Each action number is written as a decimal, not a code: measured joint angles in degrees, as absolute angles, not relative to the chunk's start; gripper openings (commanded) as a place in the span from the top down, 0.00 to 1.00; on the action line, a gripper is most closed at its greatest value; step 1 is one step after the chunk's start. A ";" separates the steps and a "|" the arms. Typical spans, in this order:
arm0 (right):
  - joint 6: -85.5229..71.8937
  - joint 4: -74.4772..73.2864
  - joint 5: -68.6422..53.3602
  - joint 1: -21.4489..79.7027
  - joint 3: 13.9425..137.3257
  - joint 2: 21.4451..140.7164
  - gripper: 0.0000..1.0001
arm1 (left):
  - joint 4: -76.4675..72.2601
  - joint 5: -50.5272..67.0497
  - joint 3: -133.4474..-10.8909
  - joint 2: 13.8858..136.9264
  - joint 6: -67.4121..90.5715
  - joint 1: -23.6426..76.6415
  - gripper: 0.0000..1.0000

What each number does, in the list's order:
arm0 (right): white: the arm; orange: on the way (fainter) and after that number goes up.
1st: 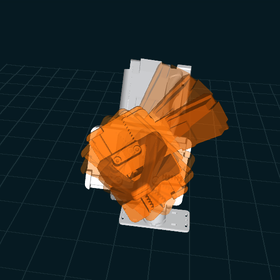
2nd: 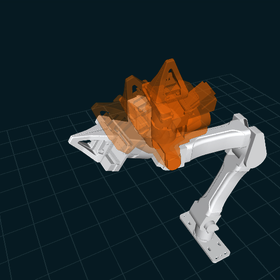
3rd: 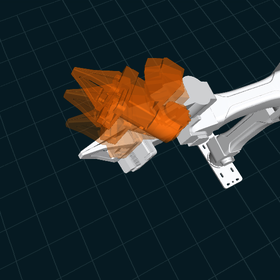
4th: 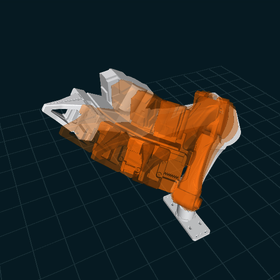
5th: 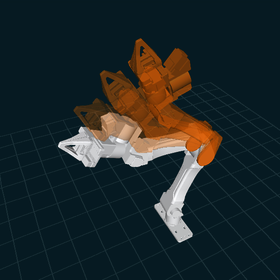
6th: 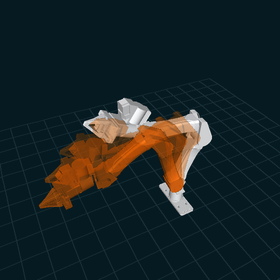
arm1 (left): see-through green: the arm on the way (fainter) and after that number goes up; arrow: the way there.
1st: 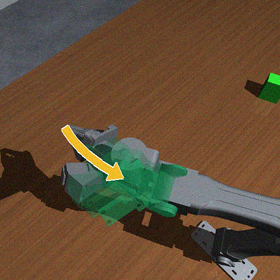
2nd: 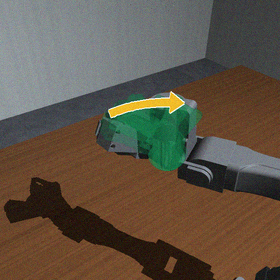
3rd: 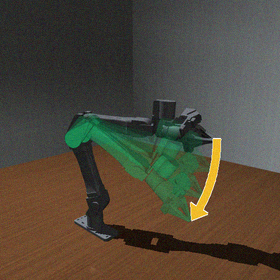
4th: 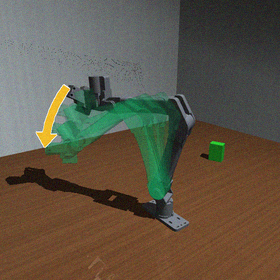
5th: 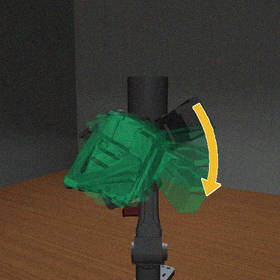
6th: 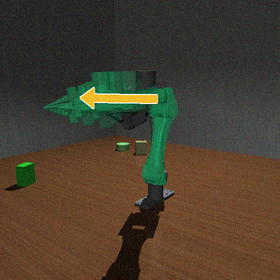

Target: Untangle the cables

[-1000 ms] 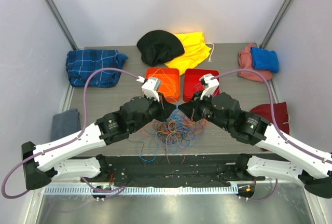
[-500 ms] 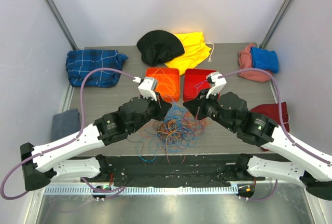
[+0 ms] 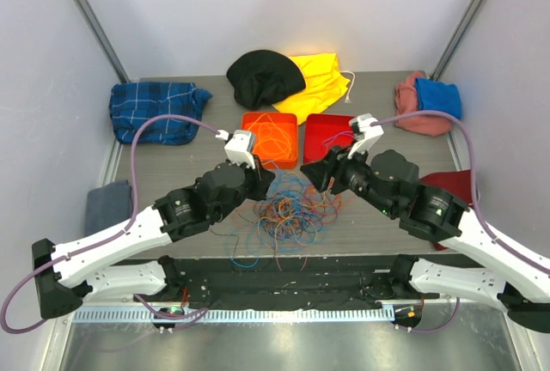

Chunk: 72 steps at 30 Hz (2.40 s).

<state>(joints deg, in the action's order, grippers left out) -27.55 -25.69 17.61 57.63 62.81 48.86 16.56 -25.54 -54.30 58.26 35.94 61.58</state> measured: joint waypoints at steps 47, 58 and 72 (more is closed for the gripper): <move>-30.20 -19.31 10.61 57.63 58.70 56.64 0.59 | 14.37 -19.90 -56.34 61.21 35.99 61.47 1.00; -30.13 -19.31 11.31 57.63 57.32 56.60 0.67 | 13.93 -19.68 -56.34 61.21 35.99 61.47 1.00; -30.11 -19.31 12.75 57.63 57.21 56.58 0.99 | 13.93 -19.55 -56.34 60.97 35.99 61.47 1.00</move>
